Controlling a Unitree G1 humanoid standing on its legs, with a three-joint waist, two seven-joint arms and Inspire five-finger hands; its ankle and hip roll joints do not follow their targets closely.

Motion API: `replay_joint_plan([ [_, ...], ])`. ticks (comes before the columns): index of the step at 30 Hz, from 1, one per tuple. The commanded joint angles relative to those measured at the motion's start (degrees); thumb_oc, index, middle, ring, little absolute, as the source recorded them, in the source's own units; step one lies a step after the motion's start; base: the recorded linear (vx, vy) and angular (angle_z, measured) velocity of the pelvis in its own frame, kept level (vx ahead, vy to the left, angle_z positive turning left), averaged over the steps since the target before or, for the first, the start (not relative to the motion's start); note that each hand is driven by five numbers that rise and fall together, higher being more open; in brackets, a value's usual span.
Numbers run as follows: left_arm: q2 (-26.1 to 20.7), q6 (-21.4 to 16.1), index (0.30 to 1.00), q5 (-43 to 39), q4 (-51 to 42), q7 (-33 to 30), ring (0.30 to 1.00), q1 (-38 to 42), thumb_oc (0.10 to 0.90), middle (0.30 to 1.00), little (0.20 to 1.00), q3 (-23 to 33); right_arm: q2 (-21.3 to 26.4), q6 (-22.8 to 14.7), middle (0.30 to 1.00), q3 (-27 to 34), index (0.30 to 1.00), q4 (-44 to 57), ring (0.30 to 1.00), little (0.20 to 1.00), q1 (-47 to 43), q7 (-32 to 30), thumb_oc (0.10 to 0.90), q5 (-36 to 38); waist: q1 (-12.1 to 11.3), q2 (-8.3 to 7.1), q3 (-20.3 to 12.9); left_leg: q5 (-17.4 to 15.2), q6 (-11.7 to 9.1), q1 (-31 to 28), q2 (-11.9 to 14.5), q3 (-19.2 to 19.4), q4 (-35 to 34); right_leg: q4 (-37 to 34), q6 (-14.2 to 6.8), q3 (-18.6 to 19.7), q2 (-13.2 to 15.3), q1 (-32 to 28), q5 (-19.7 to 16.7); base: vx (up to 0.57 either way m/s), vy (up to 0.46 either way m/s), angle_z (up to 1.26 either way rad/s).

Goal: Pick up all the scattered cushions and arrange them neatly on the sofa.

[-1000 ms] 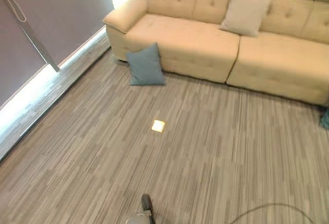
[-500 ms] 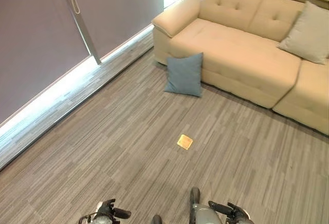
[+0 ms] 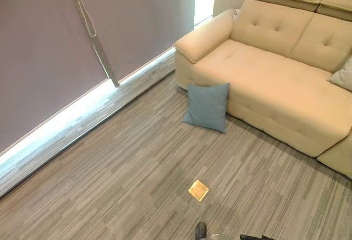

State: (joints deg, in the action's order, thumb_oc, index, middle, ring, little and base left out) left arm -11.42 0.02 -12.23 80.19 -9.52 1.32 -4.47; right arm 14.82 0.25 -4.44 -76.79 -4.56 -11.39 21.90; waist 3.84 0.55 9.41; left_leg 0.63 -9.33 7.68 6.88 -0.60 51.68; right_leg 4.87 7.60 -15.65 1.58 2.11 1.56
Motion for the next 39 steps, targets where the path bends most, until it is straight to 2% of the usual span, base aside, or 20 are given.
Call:
replay_joint_plan([
  [1,-0.79,-1.65,0.9,-1.1,-4.12,-0.93,0.9,1.45,0.8,0.9,0.9,-2.99,1.27,-1.32,0.9,-0.76,0.9,2.18,0.9,0.9,-1.19,-2.17,0.8,-2.01,-1.87,-0.19,3.34,-3.47,6.94,3.03,-1.16,6.85,-9.83,0.01,-8.82,4.58,1.19,-0.51,2.7,0.48,-0.037,0.04],
  [5,-0.85,-1.65,0.9,-1.11,-4.54,-1.03,0.9,1.19,0.8,0.9,0.9,-3.5,1.58,-1.15,0.9,-3.27,0.9,2.75,0.9,0.9,-1.65,-2.38,0.8,-5.41,-4.38,0.19,3.68,-2.22,6.56,5.89,0.1,7.13,-29.32,-0.49,-10.16,5.53,1.14,-5.45,6.3,0.49,0.085,0.09],
  [6,-0.8,-1.53,0.9,-0.64,-3.91,-1.3,0.9,1.34,0.8,0.9,0.9,-3.85,1.49,-0.8,0.9,-4.26,0.9,2.05,0.9,0.9,-1.31,-2.45,0.8,-7.39,-5.44,1.42,3.83,3.54,4.58,7.42,0.87,3.67,-38.13,-0.54,-10.5,6.6,-0.36,-8.11,8.47,0.6,0.161,-0.27],
  [8,-0.62,-1.39,0.9,-0.07,-3.14,-1.6,0.9,1.56,0.8,0.9,0.9,-4.18,1.04,-0.26,0.9,-5.23,0.9,1.37,0.9,0.9,-0.97,-2.53,0.8,-9.35,-6.27,2.12,4.44,6.99,3.42,8.04,2.16,1.76,-44.72,-0.34,-10.62,7.77,-0.93,-10.83,10.2,0.47,0.117,-0.33],
  [13,-0.2,0.05,0.9,3.06,0.73,-2.6,0.9,0.3,0.8,0.9,0.9,-3.99,0.33,1.06,0.9,-6.83,0.9,-1.14,0.9,0.9,-0.49,-2.23,0.8,-13.59,-8.05,2.1,3.44,8.6,2.61,8.66,2.45,-1.02,-50.9,-0.68,-11.7,12.0,-0.57,-15.68,13.35,0.44,0.141,-0.46],
  [15,-0.1,0.47,0.9,5.3,1.67,-3.59,0.9,-0.42,0.8,0.9,0.9,-4.09,-0.12,1.05,0.9,-5.89,0.9,-1.81,0.9,0.9,-0.18,-2.65,0.8,-14.14,-8.56,2.02,1.77,9.85,2.91,8.34,1.73,-1.21,-48.66,-0.27,-12.95,13.2,0.92,-16.94,13.21,0.54,0.287,-0.65],
  [16,-0.25,0.45,0.9,5.58,2.21,-3.63,0.9,-0.39,0.8,0.9,0.9,-4.12,-0.62,0.8,0.9,-4.5,0.9,-2.18,0.9,0.9,0.08,-2.72,0.8,-13.07,-8.67,0.95,0.55,8.0,4.05,8.45,-0.09,-0.79,-45.85,3.28,-14.71,13.93,3.06,-15.95,11.68,0.41,0.237,-0.4],
  [17,-0.28,0.45,0.9,5.58,2.22,-3.63,0.9,-0.4,0.8,0.9,0.9,-4.13,-0.65,0.81,0.9,-4.49,0.9,-2.17,0.9,0.9,0.1,-2.72,0.8,-13.07,-8.74,0.85,0.48,7.89,4.09,8.53,-0.16,-0.68,-45.72,3.39,-14.76,13.99,3.18,-15.85,11.78,0.47,0.308,-0.44],
  [18,-1.02,0.17,0.9,4.85,1.43,-3.42,0.9,-0.03,0.8,0.9,0.9,-3.77,-1.19,0.85,0.9,-4.18,0.9,-1.95,0.9,0.9,0.29,-1.68,0.8,-12.58,-8.36,0.26,0.5,4.71,5.98,7.53,-1.56,0.65,-43.79,13.52,-16.54,14.71,5.63,-11.2,6.65,0.2,0.154,-0.44],
  [19,-1.0,0.17,0.9,4.85,1.44,-3.42,0.9,-0.02,0.8,0.9,0.9,-3.78,-1.16,0.85,0.9,-4.17,0.9,-1.95,0.9,0.9,0.29,-1.68,0.8,-12.58,-8.46,0.42,0.33,4.8,5.95,7.71,-1.37,0.66,-43.83,13.43,-16.51,14.8,5.45,-10.99,6.47,0.27,0.233,-0.46],
  [20,-1.31,-0.08,0.9,4.85,0.52,-3.52,0.9,0.57,0.8,0.9,0.9,-4.06,-1.29,1.2,0.9,-4.81,0.9,-1.67,0.9,0.9,0.22,-1.28,0.8,-13.51,-8.11,0.33,0.71,2.83,7.08,6.82,-2.34,1.91,-42.57,18.42,-17.62,13.91,7.48,-8.47,1.7,0.17,0.165,-0.23],
  [23,-3.46,-0.33,0.9,5.45,-1.95,-4.36,0.9,2.1,0.8,0.9,0.9,-4.75,-1.19,1.4,0.9,-5.96,0.9,-0.89,0.9,0.9,0.15,-1.31,0.8,-15.57,-7.0,1.91,1.25,-2.6,9.79,1.13,-3.43,4.86,-41.11,30.54,-15.51,7.51,12.26,-0.92,-4.35,0.38,0.29,-0.42],
  [24,-3.72,-0.4,0.9,5.23,-2.31,-4.36,0.9,2.2,0.8,0.9,0.9,-4.65,-1.21,1.32,0.9,-5.94,0.9,-0.97,0.9,0.9,0.22,-1.19,0.8,-15.6,-6.45,2.39,1.19,-3.49,10.06,-0.54,-3.63,5.28,-41.55,30.06,-14.97,5.79,12.4,1.11,-3.92,0.59,0.257,-0.44],
  [26,-3.76,-0.58,0.9,5.4,-2.9,-3.89,0.9,2.69,0.8,0.9,0.9,-4.59,-1.4,1.27,0.9,-6.14,0.9,-1.48,0.9,0.9,0.23,-0.61,0.8,-15.93,-4.03,2.65,2.26,-5.99,9.88,-5.41,-4.71,5.19,-43.02,23.0,-14.26,2.51,11.0,5.82,1.66,0.47,0.085,-0.3],
  [27,-3.75,-0.58,0.9,5.4,-2.9,-3.89,0.9,2.71,0.8,0.9,0.9,-4.57,-1.39,1.27,0.9,-6.14,0.9,-1.49,0.9,0.9,0.21,-0.6,0.8,-15.93,-3.96,2.77,2.19,-5.83,9.85,-5.32,-4.59,5.08,-43.13,22.68,-14.2,2.35,10.85,5.75,1.43,0.4,-0.017,-0.19],
  [28,-3.56,-0.64,0.9,6.6,-2.81,-3.81,0.9,2.69,0.8,0.9,0.9,-5.15,-1.28,1.39,0.9,-6.23,0.9,-1.54,0.9,0.9,0.46,-0.65,0.8,-16.06,-2.44,1.87,2.8,-7.74,9.56,-7.76,-6.02,4.72,-43.7,14.36,-14.98,2.03,10.33,8.44,0.17,0.41,-0.051,0.02],
  [30,-3.39,-0.78,0.9,7.29,-2.7,-3.7,0.9,2.63,0.8,0.9,0.9,-5.39,-1.19,1.48,0.9,-6.32,0.9,-1.67,0.9,0.9,0.71,-0.54,0.8,-16.12,-1.65,1.53,3.27,-9.07,9.24,-9.52,-6.37,4.41,-43.85,9.71,-15.52,1.95,10.03,8.79,-0.97,0.39,-0.051,0.08],
  [32,-2.72,-1.05,0.9,8.17,-2.34,-3.36,0.9,2.59,0.8,0.9,0.9,-5.27,-0.78,2.0,0.9,-5.74,0.9,-2.15,0.9,0.9,1.32,0.04,0.8,-15.85,0.43,0.93,3.92,-11.89,8.13,-13.67,-7.2,3.31,-44.57,-1.09,-17.4,1.81,10.11,12.15,-4.93,0.49,-0.087,0.34],
  [36,-1.99,-0.91,0.9,10.4,-0.93,-2.52,0.9,1.74,0.8,0.9,0.9,-5.44,-0.59,2.41,0.9,-5.14,0.9,-3.34,0.9,0.9,2.54,0.82,0.8,-16.12,2.1,0.93,3.49,-15.39,7.38,-18.89,-6.93,0.94,-45.49,-3.47,-17.97,4.4,9.25,13.02,-7.75,0.47,-0.116,0.26],
  [39,-1.23,-0.6,0.9,10.38,-0.43,-1.74,0.9,0.55,0.8,0.9,0.9,-5.42,0.26,2.31,0.9,-5.25,0.9,-3.86,0.9,0.9,2.44,1.1,0.8,-16.08,2.15,1.86,2.51,-14.43,6.12,-19.08,-4.71,-0.4,-41.29,0.63,-16.44,4.49,7.93,13.02,-7.16,0.47,-0.215,0.42],
])
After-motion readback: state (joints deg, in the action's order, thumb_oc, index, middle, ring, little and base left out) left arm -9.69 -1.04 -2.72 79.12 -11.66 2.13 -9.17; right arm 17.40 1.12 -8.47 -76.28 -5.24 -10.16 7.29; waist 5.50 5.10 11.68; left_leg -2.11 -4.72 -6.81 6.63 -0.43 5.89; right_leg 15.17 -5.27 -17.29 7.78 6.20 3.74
